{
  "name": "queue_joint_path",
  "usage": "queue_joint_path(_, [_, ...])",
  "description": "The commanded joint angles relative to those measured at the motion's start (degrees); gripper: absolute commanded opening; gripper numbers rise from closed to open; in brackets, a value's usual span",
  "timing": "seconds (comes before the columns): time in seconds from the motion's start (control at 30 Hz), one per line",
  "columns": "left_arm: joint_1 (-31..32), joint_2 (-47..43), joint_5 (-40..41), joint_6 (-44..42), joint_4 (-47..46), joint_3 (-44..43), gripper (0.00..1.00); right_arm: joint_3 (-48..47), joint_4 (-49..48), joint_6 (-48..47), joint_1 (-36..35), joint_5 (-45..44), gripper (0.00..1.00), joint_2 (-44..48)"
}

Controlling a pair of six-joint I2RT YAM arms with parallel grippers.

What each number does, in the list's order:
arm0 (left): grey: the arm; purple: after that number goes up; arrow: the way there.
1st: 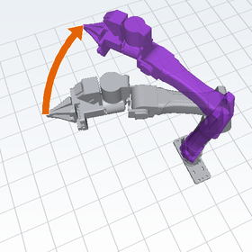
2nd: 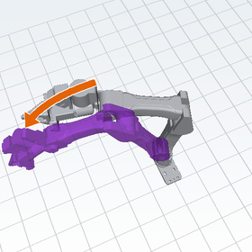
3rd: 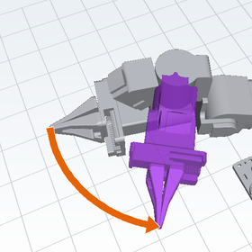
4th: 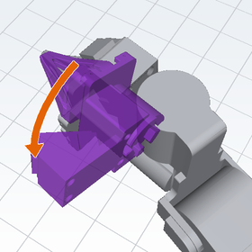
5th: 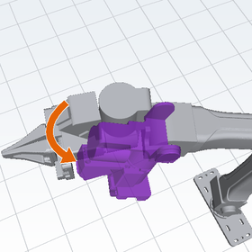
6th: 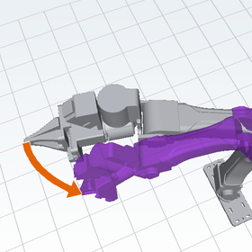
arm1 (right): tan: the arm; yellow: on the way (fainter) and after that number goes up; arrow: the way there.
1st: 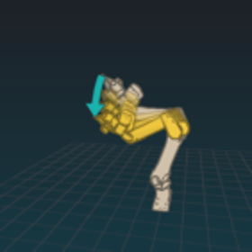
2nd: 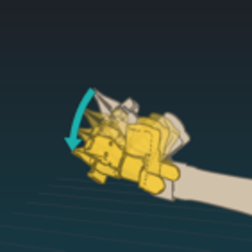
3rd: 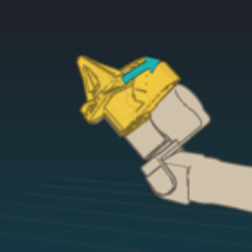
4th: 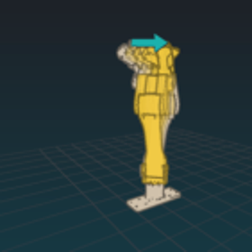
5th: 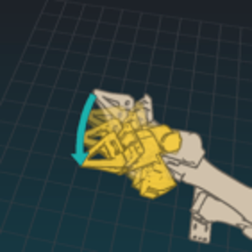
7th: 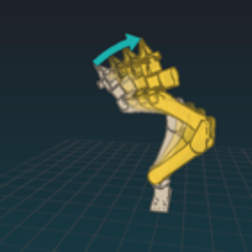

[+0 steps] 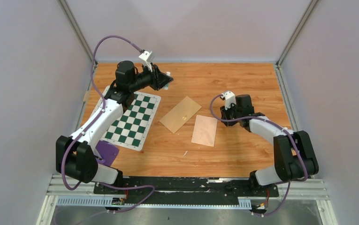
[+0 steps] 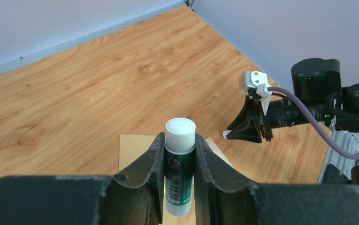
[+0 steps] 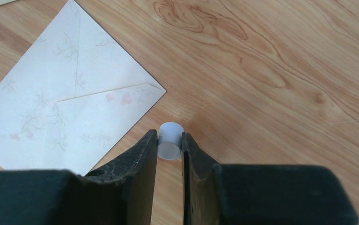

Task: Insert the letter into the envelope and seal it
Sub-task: Adjust the solid glue cap at the center of the board.

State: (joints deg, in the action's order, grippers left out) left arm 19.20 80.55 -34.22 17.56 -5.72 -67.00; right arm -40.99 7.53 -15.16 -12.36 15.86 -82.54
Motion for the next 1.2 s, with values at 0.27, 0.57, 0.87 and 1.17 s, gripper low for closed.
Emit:
queue_joint_path(0.27, [0.05, -2.44, 0.42, -0.29, -2.08, 0.10, 0.00, 0.89, -0.01, 2.75, -0.64, -2.61, 0.48, -0.34])
queue_joint_path(0.57, [0.11, -2.97, 0.48, 0.15, -3.33, 1.11, 0.00, -5.77, 12.25, 9.73, -0.44, -3.62, 0.57, 2.74])
queue_joint_path(0.87, [0.05, -3.06, 0.75, 0.85, -4.05, 1.79, 0.00, -10.21, 11.74, 14.15, 1.59, -1.19, 0.44, -0.70])
queue_joint_path(1.17, [0.06, -4.24, 0.97, -0.03, -2.73, 2.42, 0.00, -13.59, 14.06, 17.85, 1.62, -4.76, 0.51, -8.03])
